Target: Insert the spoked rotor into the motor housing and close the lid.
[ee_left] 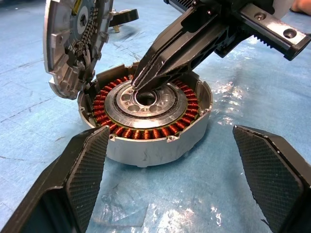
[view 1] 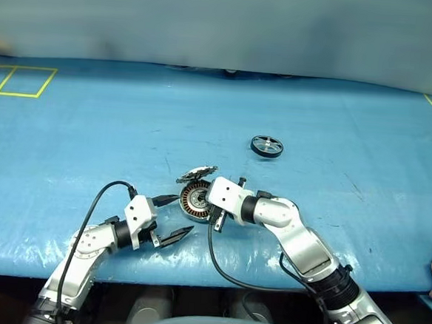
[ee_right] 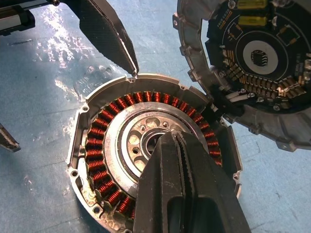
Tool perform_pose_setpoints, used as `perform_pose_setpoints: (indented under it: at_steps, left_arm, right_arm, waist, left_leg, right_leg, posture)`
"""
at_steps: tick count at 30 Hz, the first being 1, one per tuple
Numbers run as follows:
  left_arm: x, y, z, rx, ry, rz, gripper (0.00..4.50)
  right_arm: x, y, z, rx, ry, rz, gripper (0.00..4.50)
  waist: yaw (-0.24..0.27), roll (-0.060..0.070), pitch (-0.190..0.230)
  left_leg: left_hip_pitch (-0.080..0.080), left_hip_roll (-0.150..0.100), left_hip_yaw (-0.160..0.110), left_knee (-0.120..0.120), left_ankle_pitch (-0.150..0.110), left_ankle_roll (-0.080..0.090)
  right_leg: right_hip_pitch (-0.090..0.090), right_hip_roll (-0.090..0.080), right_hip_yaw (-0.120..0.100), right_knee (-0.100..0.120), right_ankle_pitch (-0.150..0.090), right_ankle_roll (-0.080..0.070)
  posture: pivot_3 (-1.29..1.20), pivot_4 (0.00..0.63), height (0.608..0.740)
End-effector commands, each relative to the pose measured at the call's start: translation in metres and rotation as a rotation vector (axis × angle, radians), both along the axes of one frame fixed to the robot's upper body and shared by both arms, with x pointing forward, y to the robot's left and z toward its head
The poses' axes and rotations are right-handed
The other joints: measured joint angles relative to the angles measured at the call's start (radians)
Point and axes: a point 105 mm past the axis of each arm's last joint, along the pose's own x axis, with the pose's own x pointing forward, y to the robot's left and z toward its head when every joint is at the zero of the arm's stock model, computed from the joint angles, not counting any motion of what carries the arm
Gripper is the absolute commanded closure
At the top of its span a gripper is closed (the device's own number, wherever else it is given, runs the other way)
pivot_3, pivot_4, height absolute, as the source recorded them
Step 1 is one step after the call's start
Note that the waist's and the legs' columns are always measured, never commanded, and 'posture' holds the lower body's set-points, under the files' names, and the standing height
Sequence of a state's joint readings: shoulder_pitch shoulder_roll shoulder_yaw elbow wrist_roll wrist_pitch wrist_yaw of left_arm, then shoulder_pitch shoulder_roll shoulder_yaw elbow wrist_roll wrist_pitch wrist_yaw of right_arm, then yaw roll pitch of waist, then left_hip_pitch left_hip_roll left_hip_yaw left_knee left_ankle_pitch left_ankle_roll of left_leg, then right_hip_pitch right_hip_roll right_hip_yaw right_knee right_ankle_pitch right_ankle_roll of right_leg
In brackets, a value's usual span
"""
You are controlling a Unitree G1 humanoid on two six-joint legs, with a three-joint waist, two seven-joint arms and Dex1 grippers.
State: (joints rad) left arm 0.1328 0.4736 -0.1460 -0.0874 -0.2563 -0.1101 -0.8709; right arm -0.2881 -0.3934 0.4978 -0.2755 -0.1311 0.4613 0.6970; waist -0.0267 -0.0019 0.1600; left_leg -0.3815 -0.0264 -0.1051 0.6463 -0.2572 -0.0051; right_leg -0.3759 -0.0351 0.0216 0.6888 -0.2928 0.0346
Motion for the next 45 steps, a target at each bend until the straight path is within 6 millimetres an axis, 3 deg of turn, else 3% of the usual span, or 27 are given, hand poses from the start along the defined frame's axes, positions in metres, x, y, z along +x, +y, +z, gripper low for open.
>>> perform_pose_setpoints:
  at_steps: [1,9,17,38,42,45]
  left_arm:
    - [0.001,-0.001,0.01,-0.02,-0.033,0.004,0.17]
    - [-0.002,-0.001,0.009,-0.021,-0.025,0.0,0.17]
    - [-0.003,-0.002,0.009,-0.024,-0.023,-0.003,0.17]
    - [-0.003,-0.002,0.008,-0.019,-0.02,-0.004,0.17]
    - [-0.004,-0.002,0.008,-0.017,-0.02,-0.008,0.17]
    - [-0.003,-0.002,0.009,-0.015,-0.02,-0.011,0.17]
  right_arm:
    - [0.004,0.001,0.008,0.018,-0.037,0.001,4.47]
    - [0.008,-0.004,0.007,-0.023,-0.059,-0.01,4.47]
    - [0.005,-0.016,-0.018,-0.178,-0.005,-0.016,4.47]
    - [-0.007,-0.024,-0.043,-0.239,0.108,-0.016,4.47]
    - [-0.004,-0.019,-0.029,-0.159,0.074,-0.026,4.47]
    - [-0.004,-0.01,-0.006,-0.06,0.043,-0.002,4.47]
  waist:
    - [0.0,0.0,0.0]
    - [0.0,0.0,0.0]
    - [0.003,0.0,0.0]
    - [0.006,0.0,-0.002]
    - [0.007,0.0,-0.003]
    - [0.008,0.0,-0.002]
  left_leg:
    - [0.0,0.0,0.0,0.0,0.0,0.0]
    - [0.0,0.0,0.0,0.0,0.0,0.0]
    - [0.0,0.0,0.0,0.0,0.0,0.0]
    - [0.004,0.0,-0.004,0.001,0.0,0.0]
    - [0.004,0.0,-0.005,0.0,0.0,0.0]
    - [0.004,0.0,-0.006,0.0,0.0,0.0]
  right_leg:
    - [0.0,0.0,0.0,0.0,0.0,0.0]
    - [0.0,0.0,0.0,0.0,0.0,0.0]
    - [0.001,0.0,0.0,0.0,0.0,0.0]
    - [0.006,-0.001,-0.003,-0.009,0.001,0.001]
    - [0.006,-0.001,-0.004,-0.009,0.001,0.001]
    - [0.006,-0.001,-0.004,-0.009,0.001,0.001]
  posture:
    - [0.0,0.15,0.74]
    - [0.0,0.15,0.74]
    - [0.0,0.15,0.74]
    - [0.0,0.15,0.74]
    - [0.0,0.15,0.74]
    - [0.0,0.15,0.74]
